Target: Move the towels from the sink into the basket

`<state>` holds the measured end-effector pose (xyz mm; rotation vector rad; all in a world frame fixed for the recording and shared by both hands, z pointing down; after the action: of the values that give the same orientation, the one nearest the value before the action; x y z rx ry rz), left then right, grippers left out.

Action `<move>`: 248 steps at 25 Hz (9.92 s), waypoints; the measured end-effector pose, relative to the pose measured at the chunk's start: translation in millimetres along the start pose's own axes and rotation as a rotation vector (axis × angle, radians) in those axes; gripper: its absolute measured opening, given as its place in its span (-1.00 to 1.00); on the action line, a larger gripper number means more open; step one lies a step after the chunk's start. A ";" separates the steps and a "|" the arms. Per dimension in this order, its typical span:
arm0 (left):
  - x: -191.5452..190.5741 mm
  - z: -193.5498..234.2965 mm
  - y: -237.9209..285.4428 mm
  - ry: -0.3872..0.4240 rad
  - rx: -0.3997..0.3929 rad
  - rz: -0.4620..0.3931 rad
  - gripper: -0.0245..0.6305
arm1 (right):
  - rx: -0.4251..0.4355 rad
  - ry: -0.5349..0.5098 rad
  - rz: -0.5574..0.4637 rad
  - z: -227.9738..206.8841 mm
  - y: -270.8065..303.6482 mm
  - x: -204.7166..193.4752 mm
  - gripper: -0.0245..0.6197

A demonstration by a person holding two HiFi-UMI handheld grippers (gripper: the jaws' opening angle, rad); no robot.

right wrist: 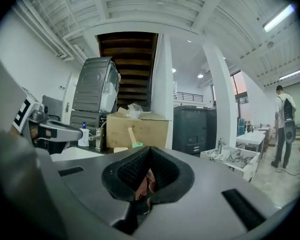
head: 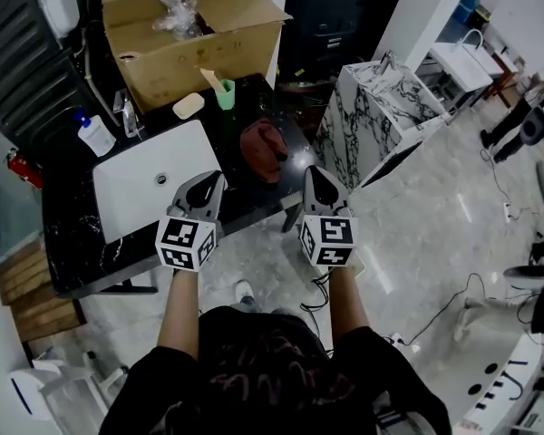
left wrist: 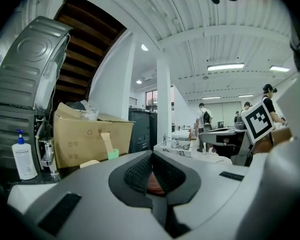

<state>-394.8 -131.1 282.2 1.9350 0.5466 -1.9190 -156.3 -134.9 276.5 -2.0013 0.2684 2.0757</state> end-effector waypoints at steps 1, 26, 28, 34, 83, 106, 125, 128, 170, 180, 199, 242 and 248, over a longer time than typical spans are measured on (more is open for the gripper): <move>-0.1 5.8 4.6 0.002 -0.010 -0.001 -0.88 | -0.007 0.000 -0.001 1.2 5.4 -0.1 -0.88; -29.9 28.6 103.9 0.004 -0.095 0.078 -0.88 | -0.064 0.014 -0.016 -47.5 73.6 1.9 -0.88; -36.1 29.6 112.7 0.002 -0.096 0.092 -0.88 | -0.067 0.021 -0.019 -52.3 76.1 2.0 -0.88; -53.6 34.7 143.7 -0.007 -0.106 0.140 -0.87 | -0.070 0.028 -0.014 -60.9 78.0 -1.6 -0.88; -52.9 54.4 185.5 0.029 -0.130 0.207 -0.77 | -0.167 0.042 0.038 -79.0 51.1 -22.2 -0.88; -11.8 23.5 177.3 0.022 -0.219 0.040 -0.77 | -0.357 0.039 0.018 -96.3 -7.6 -16.6 -0.88; -31.9 -183.1 277.1 0.014 -0.530 0.074 -0.77 | -0.618 0.088 0.028 -245.7 -129.0 -32.9 -0.88; -35.8 -221.1 291.7 0.002 -0.582 0.084 -0.77 | -0.655 0.096 0.033 -273.8 -151.1 -36.7 -0.88; -175.5 -402.4 363.4 -0.065 -1.019 0.299 -0.77 | -1.047 0.221 0.232 -357.3 -252.1 -183.6 -0.88; -261.7 -412.9 358.5 -0.066 -0.999 0.406 -0.77 | -1.056 0.284 0.268 -356.8 -263.1 -252.4 -0.88; -463.8 -418.7 346.3 -0.102 -0.994 0.506 -0.76 | -1.047 0.317 0.356 -352.6 -288.5 -457.3 -0.88; -644.2 -448.3 315.5 0.151 -1.184 0.750 -0.16 | -0.986 0.347 0.392 -340.6 -284.4 -549.8 -0.88; -598.7 -445.3 317.9 0.129 -1.119 0.727 -0.59 | -0.974 0.329 0.379 -344.2 -276.8 -508.5 -0.88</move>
<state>148.8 -189.9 881.3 1.2163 0.6286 -0.7317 269.8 1.5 779.9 -3.0503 -0.4478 2.3361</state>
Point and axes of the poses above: the fingertips, and each gripper's own axes: y forward along the fingers, z to its left, x out of its top, the point moved 7 cm from there along -y, backward along the fingers, and after that the axes turned 11 degrees about -z, right-handed, at the moved point
